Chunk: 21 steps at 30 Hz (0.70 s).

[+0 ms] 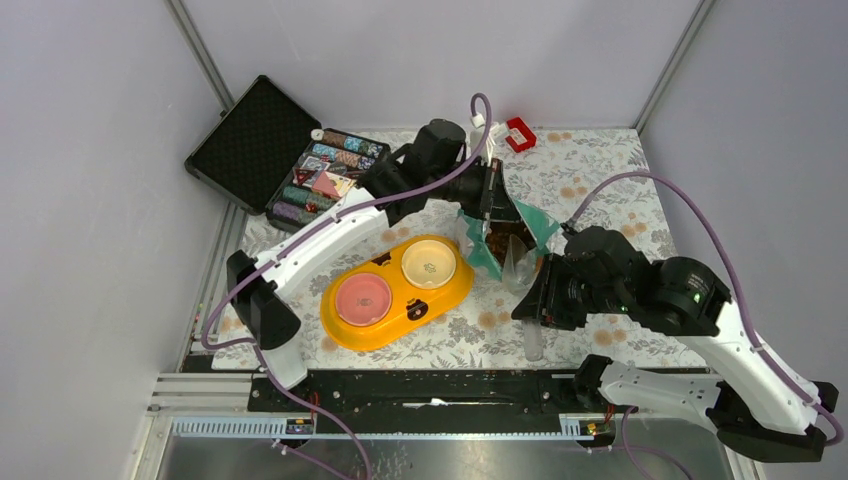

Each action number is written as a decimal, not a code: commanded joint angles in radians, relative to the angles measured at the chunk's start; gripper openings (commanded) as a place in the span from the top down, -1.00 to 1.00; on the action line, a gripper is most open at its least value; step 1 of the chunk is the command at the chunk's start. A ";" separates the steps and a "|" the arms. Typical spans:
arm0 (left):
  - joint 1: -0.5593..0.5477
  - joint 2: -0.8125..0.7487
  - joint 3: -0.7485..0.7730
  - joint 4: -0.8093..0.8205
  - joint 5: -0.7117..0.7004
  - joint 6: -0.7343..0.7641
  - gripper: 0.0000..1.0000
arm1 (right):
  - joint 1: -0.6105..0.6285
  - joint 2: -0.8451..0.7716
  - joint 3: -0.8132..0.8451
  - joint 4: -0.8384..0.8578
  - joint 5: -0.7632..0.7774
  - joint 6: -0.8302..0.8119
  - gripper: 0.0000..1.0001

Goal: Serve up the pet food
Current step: Collect the pet food from the pet food bag.

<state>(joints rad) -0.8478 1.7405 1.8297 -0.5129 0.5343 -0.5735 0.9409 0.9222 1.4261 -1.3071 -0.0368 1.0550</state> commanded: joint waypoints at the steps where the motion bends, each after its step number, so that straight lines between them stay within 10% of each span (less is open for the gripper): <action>1: -0.033 -0.065 -0.025 0.167 0.073 -0.021 1.00 | 0.003 -0.055 -0.095 0.029 0.102 0.139 1.00; 21: -0.096 -0.168 -0.208 0.235 -0.036 0.023 1.00 | 0.002 0.048 -0.092 -0.109 -0.017 0.053 1.00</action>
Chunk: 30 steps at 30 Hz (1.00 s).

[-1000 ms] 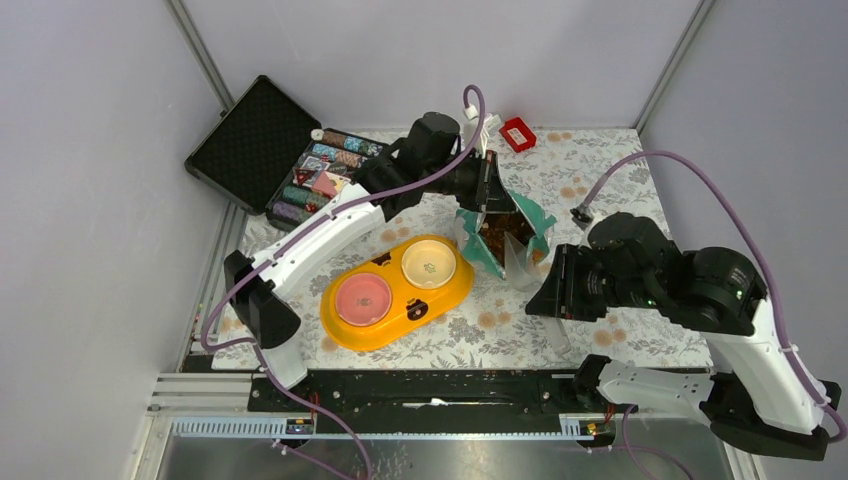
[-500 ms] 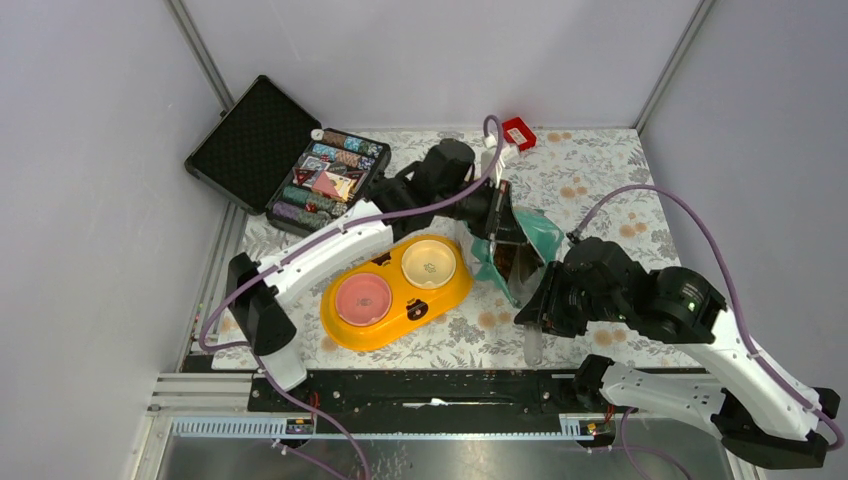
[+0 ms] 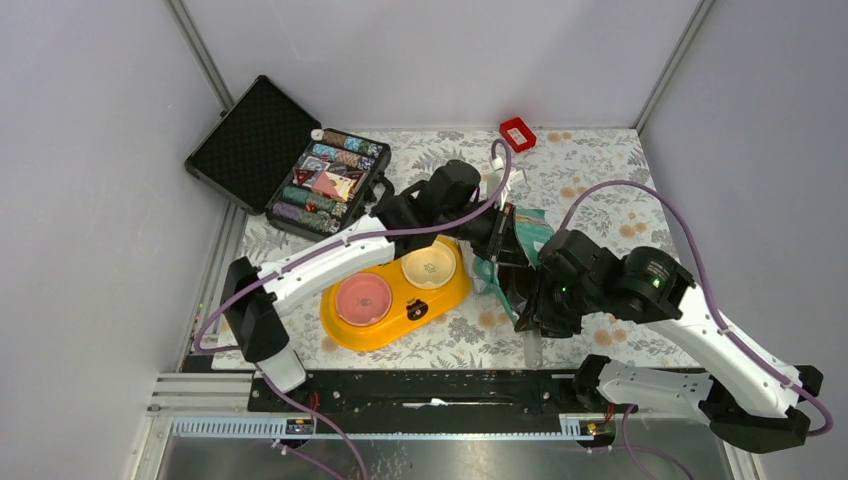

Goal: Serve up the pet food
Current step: Collect the pet food from the pet food bag.

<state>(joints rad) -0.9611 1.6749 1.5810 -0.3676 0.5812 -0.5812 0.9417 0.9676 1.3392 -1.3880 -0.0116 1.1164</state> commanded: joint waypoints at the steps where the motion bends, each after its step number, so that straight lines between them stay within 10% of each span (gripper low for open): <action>1: 0.015 -0.118 0.037 0.091 -0.096 0.035 1.00 | 0.002 0.004 -0.011 -0.028 -0.044 -0.004 1.00; 30: -0.068 -0.247 -0.097 0.337 -0.126 -0.075 1.00 | -0.144 0.189 0.018 -0.008 -0.182 -0.023 1.00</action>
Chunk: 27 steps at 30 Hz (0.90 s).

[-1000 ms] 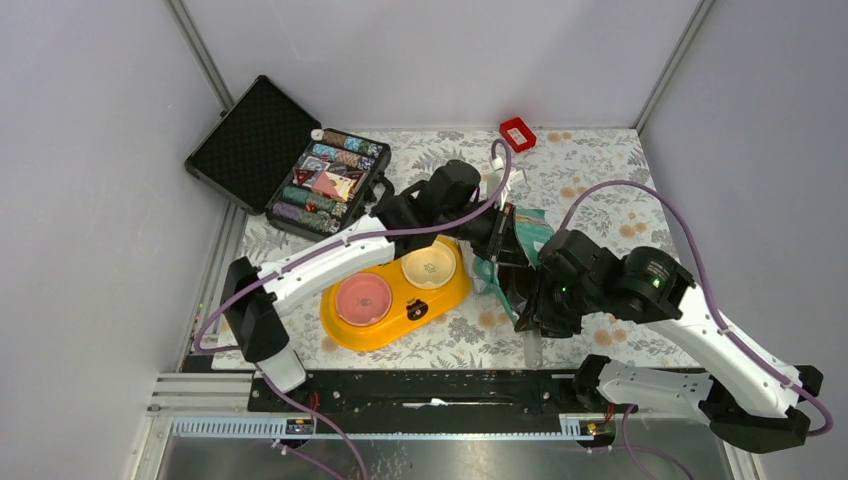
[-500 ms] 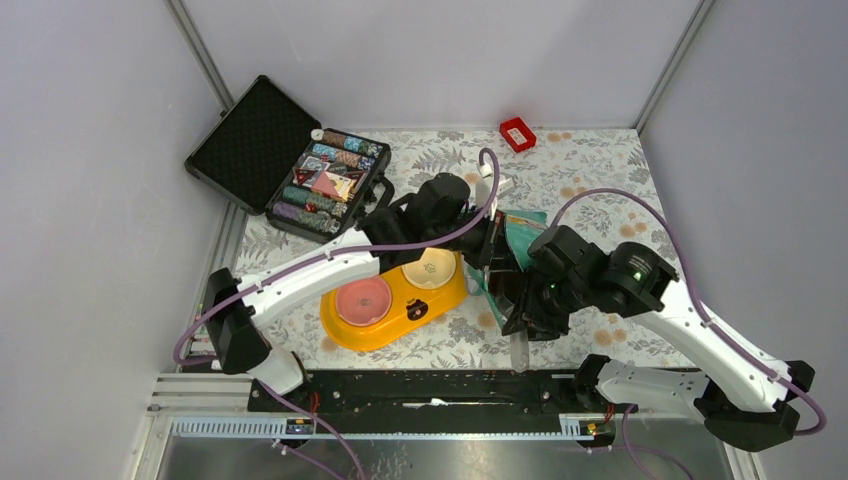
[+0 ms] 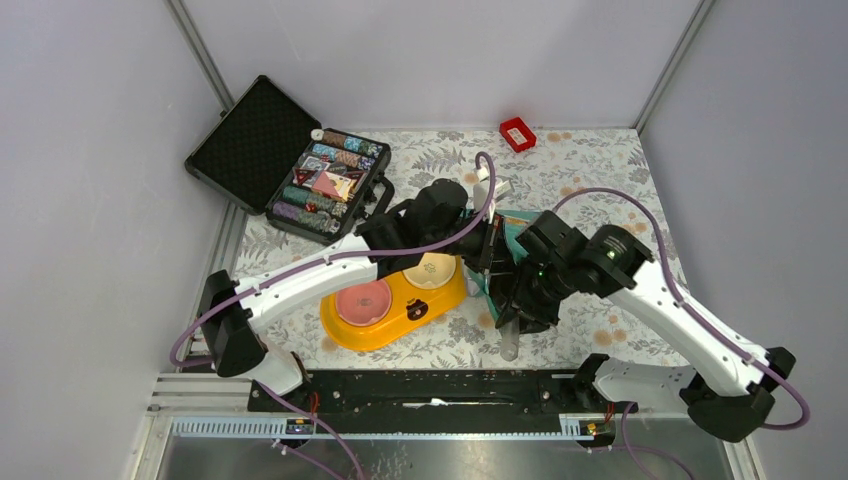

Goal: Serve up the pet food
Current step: Collect the pet food from the pet food bag.

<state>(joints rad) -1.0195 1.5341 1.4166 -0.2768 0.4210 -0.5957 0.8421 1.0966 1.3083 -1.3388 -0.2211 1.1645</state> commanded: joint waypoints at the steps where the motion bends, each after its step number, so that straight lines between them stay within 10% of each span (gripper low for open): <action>1: -0.010 -0.107 0.067 0.246 0.034 -0.060 1.00 | -0.058 0.078 0.061 -0.057 0.036 -0.097 1.00; 18: -0.010 -0.076 0.112 0.223 0.035 -0.060 1.00 | -0.130 0.192 0.072 -0.078 0.127 -0.434 1.00; 27: -0.009 -0.056 0.139 0.212 0.038 -0.055 1.00 | -0.131 0.061 -0.046 0.037 0.034 -0.325 0.61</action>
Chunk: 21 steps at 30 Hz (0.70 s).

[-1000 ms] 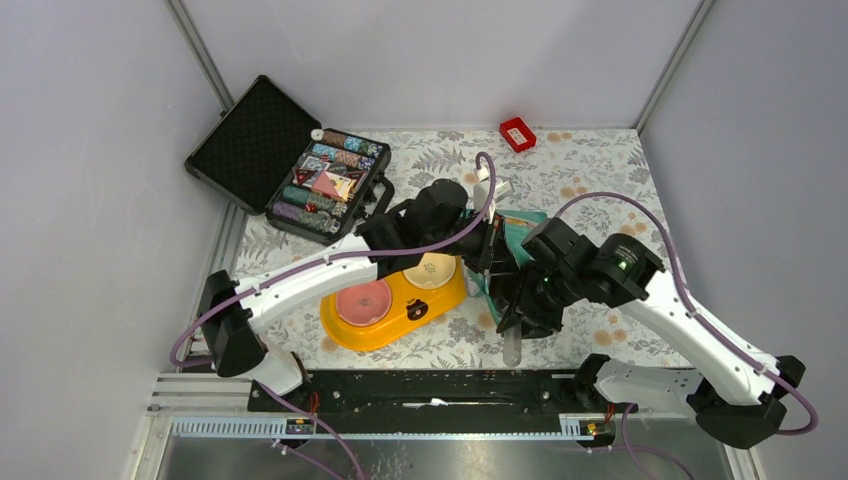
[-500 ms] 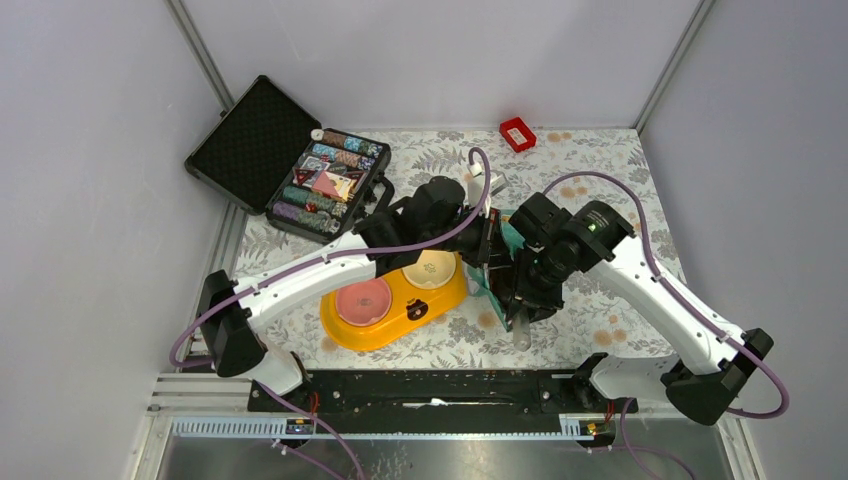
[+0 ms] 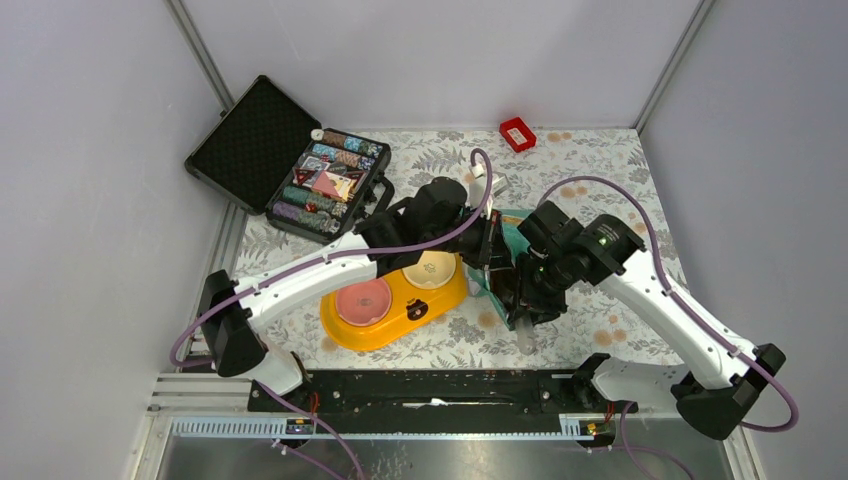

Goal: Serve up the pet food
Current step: Collect the pet food from the pet food bag.

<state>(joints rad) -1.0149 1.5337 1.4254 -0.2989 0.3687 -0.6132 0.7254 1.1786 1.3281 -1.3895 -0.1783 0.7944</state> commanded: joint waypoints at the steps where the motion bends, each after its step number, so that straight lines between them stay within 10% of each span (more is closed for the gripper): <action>1: -0.014 -0.055 0.134 0.232 0.090 -0.038 1.00 | -0.014 -0.039 -0.084 0.105 -0.016 0.068 0.57; 21: -0.011 -0.046 0.179 0.185 0.078 0.003 1.00 | -0.013 -0.145 -0.183 0.216 -0.078 0.196 0.16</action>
<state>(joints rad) -1.0157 1.5478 1.4712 -0.3443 0.3721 -0.5797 0.7200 1.0306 1.1687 -1.1954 -0.2455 0.9630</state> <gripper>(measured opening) 0.032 0.436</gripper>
